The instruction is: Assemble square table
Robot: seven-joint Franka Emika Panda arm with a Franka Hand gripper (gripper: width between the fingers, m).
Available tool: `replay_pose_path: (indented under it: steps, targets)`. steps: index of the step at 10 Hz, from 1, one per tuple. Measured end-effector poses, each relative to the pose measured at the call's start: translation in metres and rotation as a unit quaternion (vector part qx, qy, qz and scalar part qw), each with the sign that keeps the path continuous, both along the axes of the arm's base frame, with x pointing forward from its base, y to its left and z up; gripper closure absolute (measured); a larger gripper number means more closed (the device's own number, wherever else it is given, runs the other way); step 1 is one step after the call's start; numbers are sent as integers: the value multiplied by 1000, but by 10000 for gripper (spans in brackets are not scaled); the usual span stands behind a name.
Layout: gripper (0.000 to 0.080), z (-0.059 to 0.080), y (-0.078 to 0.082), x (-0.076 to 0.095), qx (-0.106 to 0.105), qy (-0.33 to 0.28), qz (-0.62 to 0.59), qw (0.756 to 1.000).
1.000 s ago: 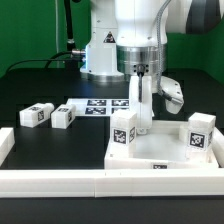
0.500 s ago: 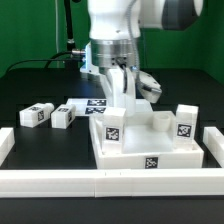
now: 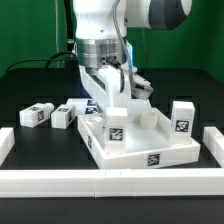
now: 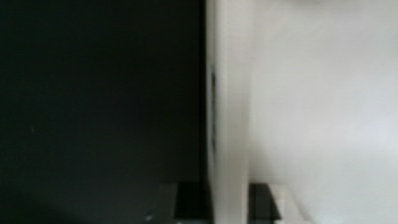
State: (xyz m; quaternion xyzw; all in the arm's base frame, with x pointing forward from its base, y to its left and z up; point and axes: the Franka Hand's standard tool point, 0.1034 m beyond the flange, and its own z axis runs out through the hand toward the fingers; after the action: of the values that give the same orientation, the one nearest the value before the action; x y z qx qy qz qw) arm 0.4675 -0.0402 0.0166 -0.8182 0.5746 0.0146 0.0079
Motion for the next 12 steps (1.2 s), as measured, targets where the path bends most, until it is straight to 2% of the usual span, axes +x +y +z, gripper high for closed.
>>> replay_pose_path:
  steps: [3,6,9,11,12]
  targets:
    - [742,4,-6,10,1,5,184,983]
    - [742,4,-10,10,-2,4,270,963]
    - [742,2,-10,12,-5,8,383,924]
    - [742,2,5,24,-12,11,462,887]
    - [742,1,14,26,-11,9,470,883]
